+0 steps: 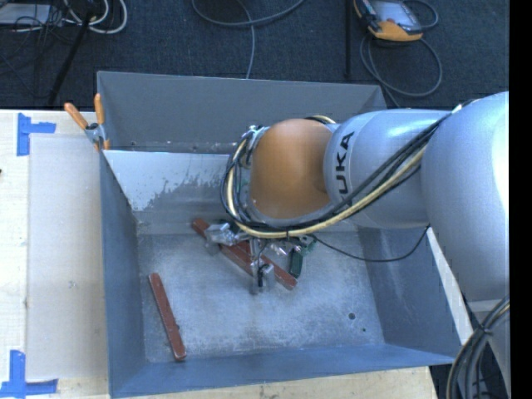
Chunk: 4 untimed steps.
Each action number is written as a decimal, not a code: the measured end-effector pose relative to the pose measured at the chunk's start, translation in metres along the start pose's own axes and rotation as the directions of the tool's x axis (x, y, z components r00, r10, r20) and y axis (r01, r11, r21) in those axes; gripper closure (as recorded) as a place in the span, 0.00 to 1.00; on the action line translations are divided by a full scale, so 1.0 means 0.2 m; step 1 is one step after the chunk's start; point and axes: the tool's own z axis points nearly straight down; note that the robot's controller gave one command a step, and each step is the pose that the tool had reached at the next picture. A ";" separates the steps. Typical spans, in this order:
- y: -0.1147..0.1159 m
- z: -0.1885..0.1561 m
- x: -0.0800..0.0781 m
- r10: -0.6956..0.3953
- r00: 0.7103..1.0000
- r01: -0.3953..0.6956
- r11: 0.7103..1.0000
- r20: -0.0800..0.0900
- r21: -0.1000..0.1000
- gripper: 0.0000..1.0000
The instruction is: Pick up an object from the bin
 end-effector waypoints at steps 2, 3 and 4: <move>-0.37 0.00 0.19 -0.359 0.933 0.359 0.933 -0.001 -0.006 0.00; -0.20 -0.12 0.08 -0.294 0.956 0.294 0.956 0.003 -0.004 0.00; -0.15 -0.07 -0.01 -0.353 0.936 0.353 0.936 0.001 -0.004 0.00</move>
Offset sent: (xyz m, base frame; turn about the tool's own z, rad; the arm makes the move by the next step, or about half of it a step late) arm 0.0112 -0.0761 0.0521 0.0547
